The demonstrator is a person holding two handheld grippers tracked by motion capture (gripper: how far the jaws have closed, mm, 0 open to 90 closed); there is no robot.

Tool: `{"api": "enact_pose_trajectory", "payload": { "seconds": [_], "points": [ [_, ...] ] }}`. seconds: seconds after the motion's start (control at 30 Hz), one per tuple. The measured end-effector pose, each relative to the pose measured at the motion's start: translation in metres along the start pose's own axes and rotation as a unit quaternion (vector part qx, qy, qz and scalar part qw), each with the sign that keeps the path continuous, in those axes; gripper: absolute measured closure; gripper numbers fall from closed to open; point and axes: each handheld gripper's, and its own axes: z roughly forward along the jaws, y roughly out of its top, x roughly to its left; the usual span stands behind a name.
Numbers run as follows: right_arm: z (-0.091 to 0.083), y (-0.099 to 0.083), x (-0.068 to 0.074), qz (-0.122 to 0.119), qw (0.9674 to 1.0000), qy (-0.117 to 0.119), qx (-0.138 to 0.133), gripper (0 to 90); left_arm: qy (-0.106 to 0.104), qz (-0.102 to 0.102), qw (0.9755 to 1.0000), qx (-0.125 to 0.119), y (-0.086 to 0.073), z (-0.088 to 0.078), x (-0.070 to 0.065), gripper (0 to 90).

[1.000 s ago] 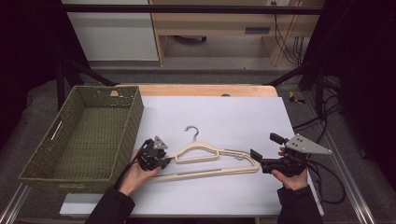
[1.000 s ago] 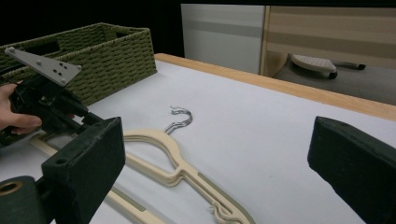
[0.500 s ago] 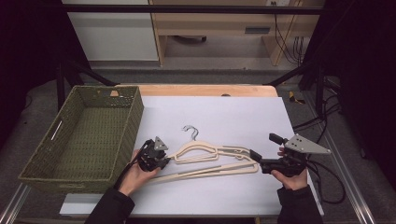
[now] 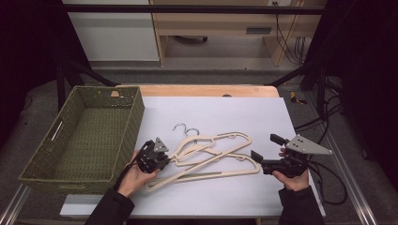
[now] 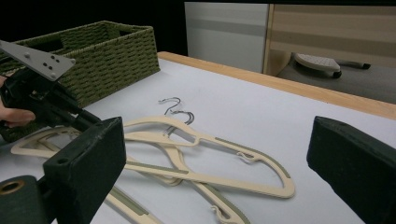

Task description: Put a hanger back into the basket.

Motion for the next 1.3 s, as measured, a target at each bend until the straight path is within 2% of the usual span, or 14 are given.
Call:
{"api": "enact_pose_trajectory", "payload": {
  "seconds": [0.13,0.33,0.5,0.6,0.63,0.7,0.73,0.77,0.87,0.93,1.07,1.23,1.27,1.3],
  "points": [
    [0.001,0.000,0.001,0.000,1.0000,0.002,0.001,5.8,0.007,0.002,1.0000,-0.003,0.000,-0.003,-0.004,79.2],
    [0.005,-0.001,0.003,0.001,1.0000,0.007,0.004,6.8,0.021,0.005,0.9995,-0.024,-0.001,-0.014,-0.013,79.3],
    [0.022,0.001,0.017,-0.001,0.9996,0.025,0.010,8.1,0.040,0.008,0.9978,-0.054,0.002,-0.028,-0.026,79.3],
    [0.031,0.002,0.023,-0.007,0.9993,0.033,0.017,8.5,0.046,0.012,0.9971,-0.059,0.003,-0.031,-0.030,79.4],
    [0.042,0.003,0.031,-0.008,0.9987,0.042,0.028,8.8,0.048,0.022,0.9971,-0.055,0.003,-0.036,-0.032,79.4],
    [0.055,0.004,0.038,-0.012,0.9978,0.048,0.044,9.4,0.049,0.023,0.9969,-0.057,0.004,-0.039,-0.034,79.4],
    [0.055,0.004,0.038,-0.012,0.9978,0.048,0.044,9.4,0.049,0.023,0.9969,-0.057,0.004,-0.039,-0.034,79.4],
    [0.068,0.006,0.044,-0.017,0.9968,0.055,0.056,10.2,0.050,0.022,0.9966,-0.061,0.004,-0.041,-0.035,79.4],
    [0.087,0.010,0.054,-0.017,0.9958,0.062,0.065,11.6,0.050,0.023,0.9964,-0.064,0.004,-0.046,-0.039,79.4],
    [0.093,0.011,0.056,-0.020,0.9955,0.062,0.068,12.1,0.051,0.023,0.9962,-0.067,0.004,-0.047,-0.040,79.4],
    [0.122,0.018,0.066,-0.008,0.9954,0.060,0.075,14.2,0.054,0.025,0.9955,-0.074,0.006,-0.054,-0.045,79.5],
    [0.145,0.023,0.072,0.001,0.9950,0.054,0.084,17.9,0.062,0.025,0.9946,-0.080,0.007,-0.057,-0.050,79.5],
    [0.145,0.023,0.072,0.001,0.9950,0.054,0.084,17.9,0.062,0.025,0.9946,-0.080,0.007,-0.057,-0.050,79.4],
    [0.154,0.025,0.074,0.003,0.9948,0.047,0.090,18.6,0.063,0.025,0.9943,-0.082,0.008,-0.057,-0.052,79.5]
  ]
}}
